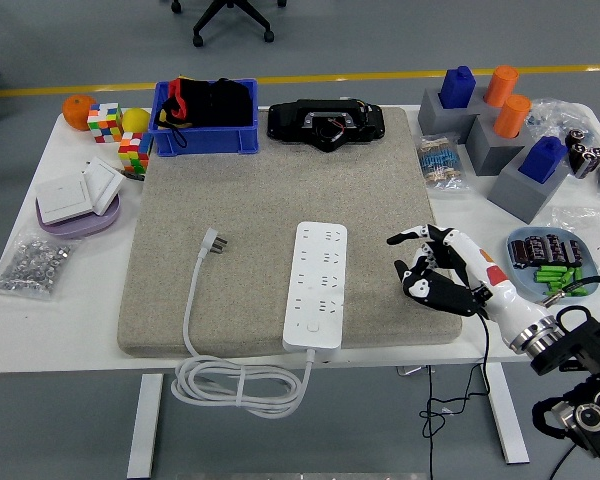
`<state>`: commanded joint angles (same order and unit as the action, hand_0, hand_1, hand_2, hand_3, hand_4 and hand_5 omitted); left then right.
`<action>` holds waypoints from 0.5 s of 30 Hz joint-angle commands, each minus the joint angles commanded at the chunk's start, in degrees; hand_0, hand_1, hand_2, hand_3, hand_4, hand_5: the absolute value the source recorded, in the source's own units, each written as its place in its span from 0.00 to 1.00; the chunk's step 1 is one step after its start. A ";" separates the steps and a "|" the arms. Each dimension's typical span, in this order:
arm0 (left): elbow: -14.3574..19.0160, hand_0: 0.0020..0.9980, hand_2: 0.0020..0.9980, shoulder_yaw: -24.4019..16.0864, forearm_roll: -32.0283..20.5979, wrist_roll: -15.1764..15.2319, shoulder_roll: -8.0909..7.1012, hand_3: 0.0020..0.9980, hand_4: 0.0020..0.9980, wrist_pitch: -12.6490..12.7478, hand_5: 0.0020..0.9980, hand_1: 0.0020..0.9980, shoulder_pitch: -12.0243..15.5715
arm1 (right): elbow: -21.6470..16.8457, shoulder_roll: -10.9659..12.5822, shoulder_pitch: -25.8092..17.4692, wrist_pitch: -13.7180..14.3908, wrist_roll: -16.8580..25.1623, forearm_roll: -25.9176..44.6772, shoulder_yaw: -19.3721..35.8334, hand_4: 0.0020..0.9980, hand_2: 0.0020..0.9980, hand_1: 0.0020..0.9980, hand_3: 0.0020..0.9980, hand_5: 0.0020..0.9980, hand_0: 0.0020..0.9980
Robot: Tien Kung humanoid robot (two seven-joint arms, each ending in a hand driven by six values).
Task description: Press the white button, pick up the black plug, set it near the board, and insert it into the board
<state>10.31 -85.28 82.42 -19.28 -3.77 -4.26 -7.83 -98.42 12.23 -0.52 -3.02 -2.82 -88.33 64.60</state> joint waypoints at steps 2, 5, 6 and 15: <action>0.00 0.77 0.66 0.12 -0.17 0.06 -0.02 0.73 0.65 0.00 0.53 0.71 -0.03 | 0.32 0.13 0.65 -0.49 -0.54 -0.42 -1.38 0.29 0.11 0.01 0.58 0.00 0.00; 0.00 0.77 0.66 0.11 -0.13 0.00 -0.01 0.73 0.65 -0.04 0.53 0.71 0.02 | 1.12 0.69 2.73 -2.81 -3.06 -2.14 -4.37 0.29 0.11 0.01 0.58 0.00 0.00; 0.00 0.77 0.66 0.05 -0.09 -0.01 -0.03 0.73 0.65 -0.02 0.53 0.71 0.07 | 1.30 0.88 3.51 -3.56 -3.99 -2.78 -5.50 0.29 0.11 0.00 0.56 0.00 0.00; 0.00 0.77 0.66 -0.17 0.17 -0.17 -0.17 0.73 0.65 0.02 0.53 0.71 0.29 | 3.55 1.48 8.15 -4.54 -4.50 -14.67 -9.98 0.26 0.11 0.00 0.55 0.00 0.00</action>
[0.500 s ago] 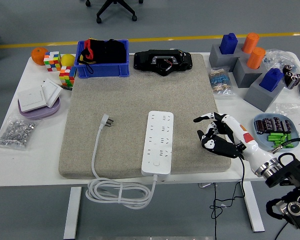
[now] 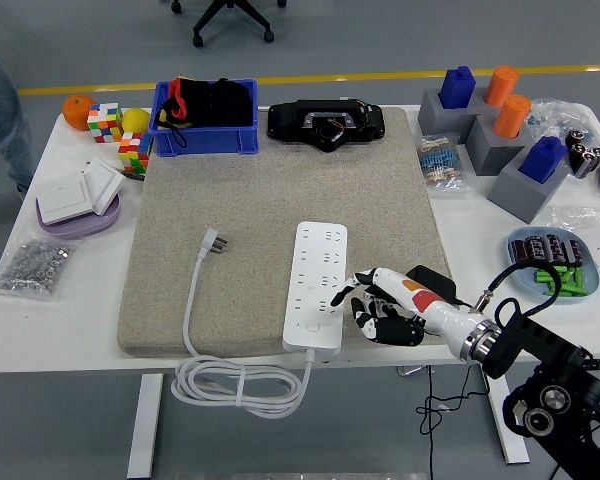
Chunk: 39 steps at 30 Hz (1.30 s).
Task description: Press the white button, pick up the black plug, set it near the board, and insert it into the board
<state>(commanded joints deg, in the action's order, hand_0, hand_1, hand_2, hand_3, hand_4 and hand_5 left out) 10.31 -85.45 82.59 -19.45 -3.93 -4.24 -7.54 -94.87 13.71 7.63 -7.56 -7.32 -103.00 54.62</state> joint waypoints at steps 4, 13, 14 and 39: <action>0.00 0.77 0.66 0.17 -0.18 0.00 0.06 0.73 0.65 0.00 0.53 0.71 0.06 | 1.93 0.03 1.71 1.56 2.04 -1.87 -2.17 0.26 0.11 0.00 0.54 0.00 0.00; 0.00 0.77 0.66 0.33 -0.21 -0.05 0.04 0.73 0.65 0.01 0.52 0.71 -0.10 | 6.16 -0.50 5.16 1.90 3.13 -0.16 -7.10 0.26 0.11 0.00 0.54 0.00 0.00; 0.00 0.77 0.66 0.36 -0.26 -0.04 0.04 0.73 0.65 0.01 0.52 0.71 -0.13 | 6.74 -0.57 5.57 1.89 3.19 -0.15 -7.62 0.26 0.11 0.00 0.54 0.00 0.00; 0.00 0.77 0.66 0.73 -0.46 -0.12 0.07 0.73 0.65 -0.04 0.52 0.71 -0.21 | 15.82 -1.74 11.10 4.87 5.90 -3.51 -13.17 0.25 0.11 0.00 0.53 0.00 0.00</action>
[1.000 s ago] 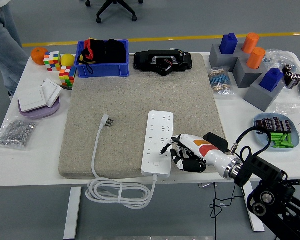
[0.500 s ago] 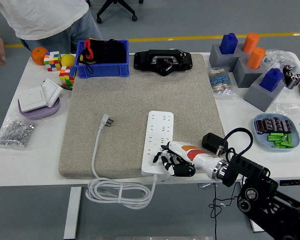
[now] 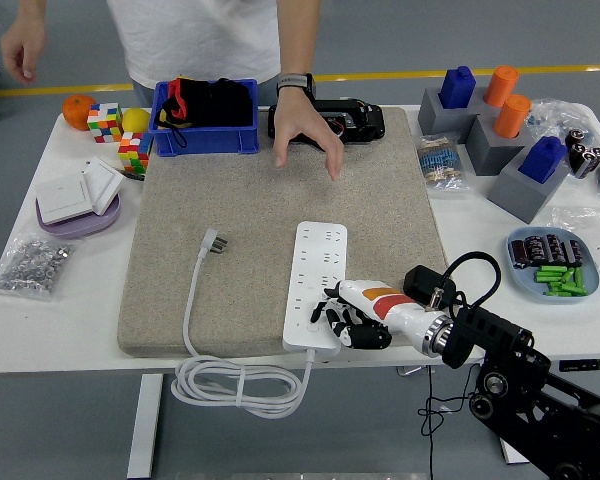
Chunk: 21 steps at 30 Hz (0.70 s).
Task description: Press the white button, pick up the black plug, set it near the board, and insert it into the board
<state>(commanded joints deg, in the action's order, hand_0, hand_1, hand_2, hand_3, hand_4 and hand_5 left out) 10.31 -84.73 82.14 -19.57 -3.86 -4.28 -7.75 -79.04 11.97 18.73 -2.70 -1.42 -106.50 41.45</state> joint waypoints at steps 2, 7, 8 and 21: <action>0.00 0.77 0.66 0.10 -0.10 0.01 0.01 0.73 0.65 -0.01 0.52 0.71 -0.04 | 0.09 0.09 0.09 -0.22 -0.02 0.10 -0.15 0.25 0.11 0.00 0.53 0.00 0.00; 0.00 0.77 0.66 0.08 -0.08 0.02 0.00 0.73 0.65 0.01 0.52 0.71 0.11 | -0.80 0.26 -0.14 -0.71 -0.11 1.05 -0.18 0.25 0.11 0.00 0.53 0.00 0.00; 0.00 0.77 0.66 -0.07 0.10 -0.04 -0.02 0.73 0.65 0.02 0.52 0.71 0.13 | -0.84 0.25 -0.09 -0.69 -0.10 0.87 -0.18 0.25 0.11 0.00 0.53 0.00 0.00; 0.00 0.77 0.66 0.38 -0.35 0.00 0.09 0.73 0.65 -0.01 0.52 0.71 0.03 | 1.71 0.45 0.80 0.35 0.74 -0.94 -1.68 0.26 0.11 0.00 0.53 0.00 0.00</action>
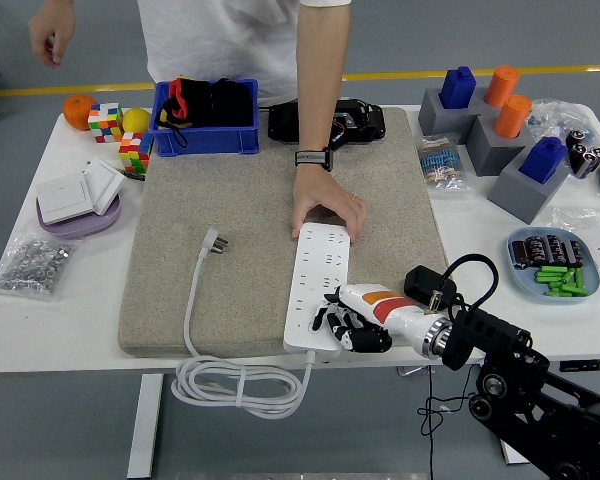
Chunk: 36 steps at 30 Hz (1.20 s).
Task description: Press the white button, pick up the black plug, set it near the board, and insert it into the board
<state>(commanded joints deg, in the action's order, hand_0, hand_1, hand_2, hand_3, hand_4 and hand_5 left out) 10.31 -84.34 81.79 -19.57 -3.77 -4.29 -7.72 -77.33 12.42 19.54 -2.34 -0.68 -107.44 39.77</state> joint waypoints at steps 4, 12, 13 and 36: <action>0.00 0.77 0.66 -0.03 0.05 0.00 -0.07 0.73 0.65 0.03 0.52 0.71 -0.01 | 0.55 0.27 0.30 0.38 0.46 -0.40 -0.57 0.26 0.11 0.00 0.53 0.00 0.00; 0.00 0.77 0.66 -0.35 0.40 -0.13 -0.10 0.73 0.65 0.03 0.52 0.71 0.02 | -5.66 0.65 -0.31 0.59 0.42 1.13 1.78 0.26 0.11 0.00 0.53 0.00 0.00; 0.00 0.77 0.66 -0.43 0.51 -0.16 -0.11 0.73 0.65 0.02 0.52 0.71 0.03 | -6.66 0.63 -0.34 0.61 0.43 1.24 2.27 0.26 0.11 0.00 0.53 0.00 0.00; 0.00 0.77 0.66 0.04 0.34 -0.07 -0.16 0.73 0.65 -0.01 0.52 0.71 -0.65 | -5.08 0.97 -6.93 8.55 2.08 4.93 18.91 1.00 0.74 0.75 0.74 0.20 0.76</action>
<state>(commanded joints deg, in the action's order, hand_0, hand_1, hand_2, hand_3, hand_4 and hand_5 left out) 10.31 -84.30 82.12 -19.64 -3.93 -4.30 -8.36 -82.40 13.38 12.61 6.21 1.40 -102.51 58.68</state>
